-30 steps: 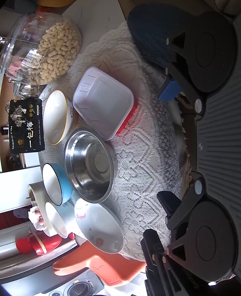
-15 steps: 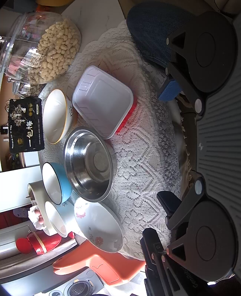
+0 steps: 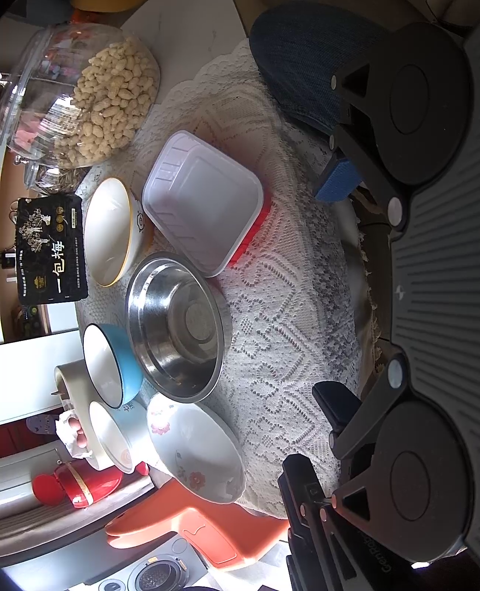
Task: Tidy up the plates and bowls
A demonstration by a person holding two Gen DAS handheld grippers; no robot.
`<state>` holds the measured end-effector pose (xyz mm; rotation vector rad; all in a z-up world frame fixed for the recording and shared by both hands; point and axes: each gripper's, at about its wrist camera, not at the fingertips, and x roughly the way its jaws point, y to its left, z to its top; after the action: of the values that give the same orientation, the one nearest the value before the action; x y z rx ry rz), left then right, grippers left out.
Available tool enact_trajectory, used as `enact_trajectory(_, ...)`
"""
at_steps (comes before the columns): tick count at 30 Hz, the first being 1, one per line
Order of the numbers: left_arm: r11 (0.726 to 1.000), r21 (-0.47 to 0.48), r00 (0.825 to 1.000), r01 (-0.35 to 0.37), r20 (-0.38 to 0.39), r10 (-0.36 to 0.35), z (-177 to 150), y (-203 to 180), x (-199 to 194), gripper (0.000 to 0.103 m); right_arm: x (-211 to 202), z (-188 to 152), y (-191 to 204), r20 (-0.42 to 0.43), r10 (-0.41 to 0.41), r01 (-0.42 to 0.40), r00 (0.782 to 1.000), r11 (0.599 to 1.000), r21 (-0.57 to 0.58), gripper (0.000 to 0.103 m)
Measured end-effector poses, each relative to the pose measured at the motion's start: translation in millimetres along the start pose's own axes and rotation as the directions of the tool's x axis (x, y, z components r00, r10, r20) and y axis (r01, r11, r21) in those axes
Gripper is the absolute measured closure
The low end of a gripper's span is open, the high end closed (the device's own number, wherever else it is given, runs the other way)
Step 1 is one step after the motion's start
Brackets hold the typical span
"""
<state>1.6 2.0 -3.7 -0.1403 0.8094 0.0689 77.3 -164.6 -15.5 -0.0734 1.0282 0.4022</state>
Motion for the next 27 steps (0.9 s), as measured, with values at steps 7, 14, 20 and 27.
enact_trajectory(7, 1.000, 0.000, 1.000, 0.000, 0.000, 0.000, 0.0, 0.0, 0.0, 0.087, 0.0, 0.2, -0.8, -0.001, 0.002, -0.002, 1.000, 1.000, 0.002, 0.000)
enact_trajectory(14, 1.000, -0.002, 1.000, -0.001, -0.001, 0.001, -0.3, 0.9, 0.7, 0.087, 0.2, -0.8, -1.4, -0.003, 0.004, -0.004, 1.000, 1.000, 0.009, 0.000)
enact_trajectory(20, 1.000, -0.003, 1.000, 0.002, -0.001, -0.002, -0.7, 1.3, 0.9, 0.087, 0.7, -0.7, -3.6, -0.002, 0.007, -0.007, 1.000, 1.000, 0.018, 0.000)
enact_trajectory(27, 1.000, 0.001, 1.000, 0.015, 0.000, -0.015, -1.1, -1.8, -1.5, 0.087, 0.4, -0.5, -4.5, 0.000, 0.012, -0.012, 1.000, 1.000, 0.026, 0.000)
